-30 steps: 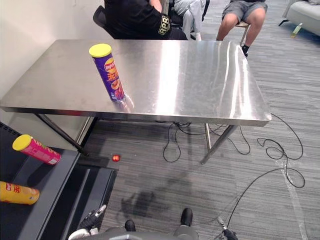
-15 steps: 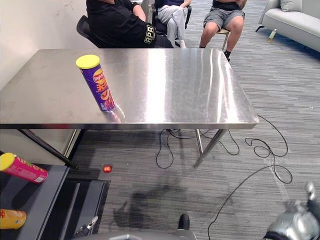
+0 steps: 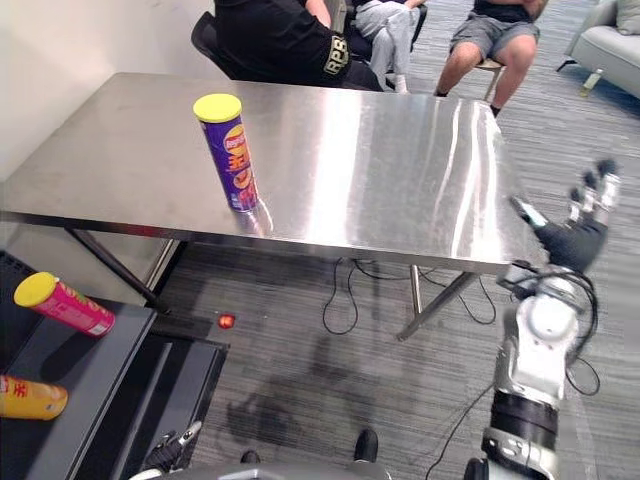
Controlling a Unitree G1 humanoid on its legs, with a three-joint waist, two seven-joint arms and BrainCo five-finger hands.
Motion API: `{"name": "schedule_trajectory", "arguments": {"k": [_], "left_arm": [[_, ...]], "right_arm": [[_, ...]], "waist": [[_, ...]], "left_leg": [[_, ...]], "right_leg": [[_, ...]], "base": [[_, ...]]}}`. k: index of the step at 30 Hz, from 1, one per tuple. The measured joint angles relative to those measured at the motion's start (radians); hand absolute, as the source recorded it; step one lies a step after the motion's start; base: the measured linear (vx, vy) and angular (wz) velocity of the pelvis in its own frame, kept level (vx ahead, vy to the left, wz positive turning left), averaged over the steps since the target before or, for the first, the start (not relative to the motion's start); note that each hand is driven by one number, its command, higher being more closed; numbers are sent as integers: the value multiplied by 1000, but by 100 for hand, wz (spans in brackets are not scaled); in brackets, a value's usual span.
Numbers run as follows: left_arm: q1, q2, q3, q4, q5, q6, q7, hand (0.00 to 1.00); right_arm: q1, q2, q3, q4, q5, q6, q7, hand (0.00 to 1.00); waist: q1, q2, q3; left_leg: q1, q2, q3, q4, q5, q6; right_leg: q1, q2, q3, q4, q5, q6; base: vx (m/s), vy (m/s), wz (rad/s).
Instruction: Put the gum and the chips on the shelf.
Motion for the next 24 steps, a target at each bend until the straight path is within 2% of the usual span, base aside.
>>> {"name": "schedule_trajectory", "arguments": {"k": [3,7,12,13,17,21,24], "left_arm": [[3,5,-22,-17,1,0,0,0],[3,29,-59,-27,2,0,-3,0],[2,37,-82,-28,2,0,1,0],[2,38,-85,-27,2,0,2,0],[0,39,-87,-30,1,0,3,0],[-2,39,-88,-34,0,1,7,0],[-10,38,-92,-35,-2,1,12,0]], "right_arm": [[-27,-2,80,25,1,0,33,0],[-98,-2,177,91,4,2,69,0],[-175,-2,239,153,14,8,64,0],[-190,-2,255,166,23,14,64,0],[-257,-2,299,208,23,38,63,0],[-376,-2,331,277,25,43,49,0],[-442,-2,338,325,33,48,40,0]], "waist": [[7,-3,4],[32,-19,25],[46,-15,57],[58,-15,62],[63,-15,78],[69,-17,104],[93,-17,114]], "left_leg": [[-3,-2,-32,7,0,0],[-15,-11,-54,24,-1,2],[-50,-17,-106,43,5,10],[-53,-17,-112,43,9,10],[-72,-21,-154,41,25,11],[-83,-22,-182,36,41,10],[-88,-21,-183,20,54,7]], "right_leg": [[20,-4,-26,1,0,0],[29,-15,-44,3,0,0],[29,-21,-84,14,0,0],[29,-21,-89,15,0,0],[37,-23,-127,16,0,0],[42,-23,-138,16,0,0],[30,-21,-138,16,0,0]], "base": [[4,8,32],[-36,16,17],[-54,-7,25],[-45,-13,30],[-32,-9,28],[-44,-4,21],[-46,-15,3]]}}
